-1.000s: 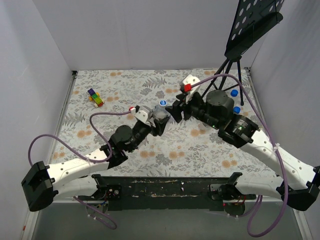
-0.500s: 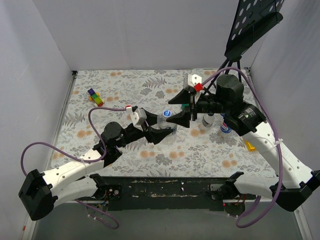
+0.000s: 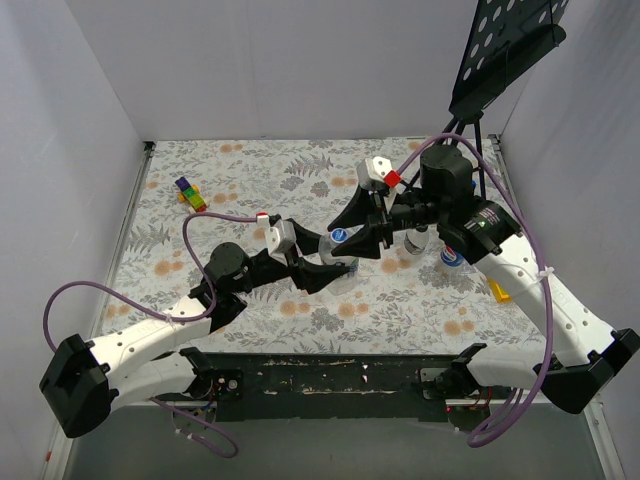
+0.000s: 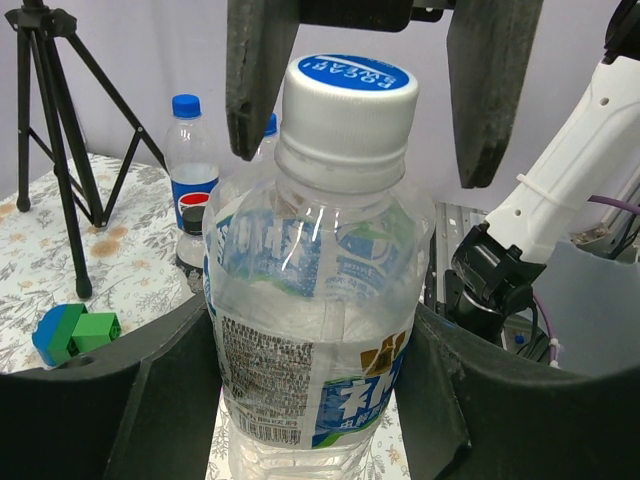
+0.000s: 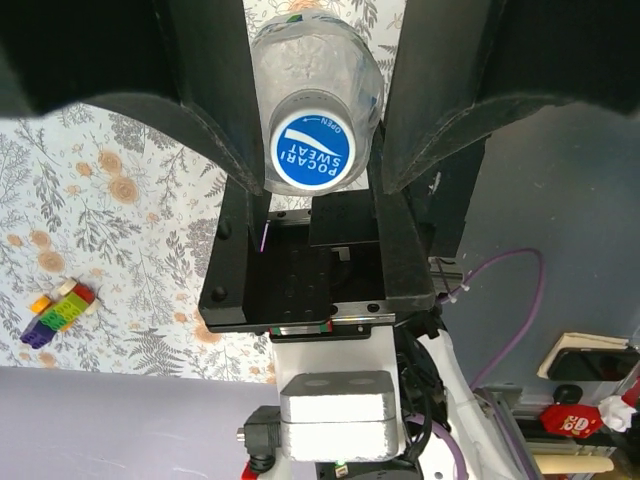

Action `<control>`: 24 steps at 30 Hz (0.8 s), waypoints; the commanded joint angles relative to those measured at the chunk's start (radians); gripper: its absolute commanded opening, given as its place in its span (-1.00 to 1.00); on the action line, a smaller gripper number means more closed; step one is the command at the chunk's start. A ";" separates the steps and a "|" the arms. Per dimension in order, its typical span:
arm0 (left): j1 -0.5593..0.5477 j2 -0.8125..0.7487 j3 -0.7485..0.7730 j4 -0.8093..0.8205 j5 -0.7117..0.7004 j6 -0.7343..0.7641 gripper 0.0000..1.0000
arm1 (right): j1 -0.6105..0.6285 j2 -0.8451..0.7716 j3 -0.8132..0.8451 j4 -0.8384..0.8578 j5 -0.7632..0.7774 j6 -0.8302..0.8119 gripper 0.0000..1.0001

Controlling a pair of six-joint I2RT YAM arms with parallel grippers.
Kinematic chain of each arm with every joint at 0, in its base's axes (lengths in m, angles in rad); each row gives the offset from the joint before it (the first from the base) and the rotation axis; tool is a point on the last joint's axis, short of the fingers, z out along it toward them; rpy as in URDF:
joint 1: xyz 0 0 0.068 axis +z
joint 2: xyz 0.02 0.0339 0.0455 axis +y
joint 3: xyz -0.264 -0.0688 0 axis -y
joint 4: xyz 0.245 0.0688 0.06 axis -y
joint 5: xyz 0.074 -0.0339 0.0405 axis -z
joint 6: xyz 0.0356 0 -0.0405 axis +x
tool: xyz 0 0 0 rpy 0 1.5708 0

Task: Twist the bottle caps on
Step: Screw the bottle cap onto the plastic bottle.

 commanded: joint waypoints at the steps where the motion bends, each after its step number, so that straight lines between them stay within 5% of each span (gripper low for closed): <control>1: 0.004 -0.002 0.021 0.028 0.020 -0.004 -1.00 | -0.002 0.000 0.051 0.023 -0.056 0.007 0.11; 7: 0.004 -0.002 0.027 0.024 0.023 -0.007 -1.00 | -0.002 0.008 0.055 0.018 -0.050 0.019 -0.24; 10: 0.004 -0.003 0.028 0.022 -0.002 -0.013 -1.00 | -0.002 0.012 0.057 0.005 -0.023 0.019 -0.69; 13: 0.004 -0.012 0.036 0.002 -0.061 -0.007 -1.00 | -0.002 0.014 0.054 -0.029 0.033 0.007 -0.95; 17: 0.002 -0.017 0.062 -0.059 -0.196 -0.015 -1.00 | 0.027 -0.009 0.015 -0.041 0.204 0.002 -0.97; 24: -0.091 0.004 0.083 -0.111 -0.612 0.045 -1.00 | 0.192 -0.032 -0.095 -0.009 0.802 0.011 -0.97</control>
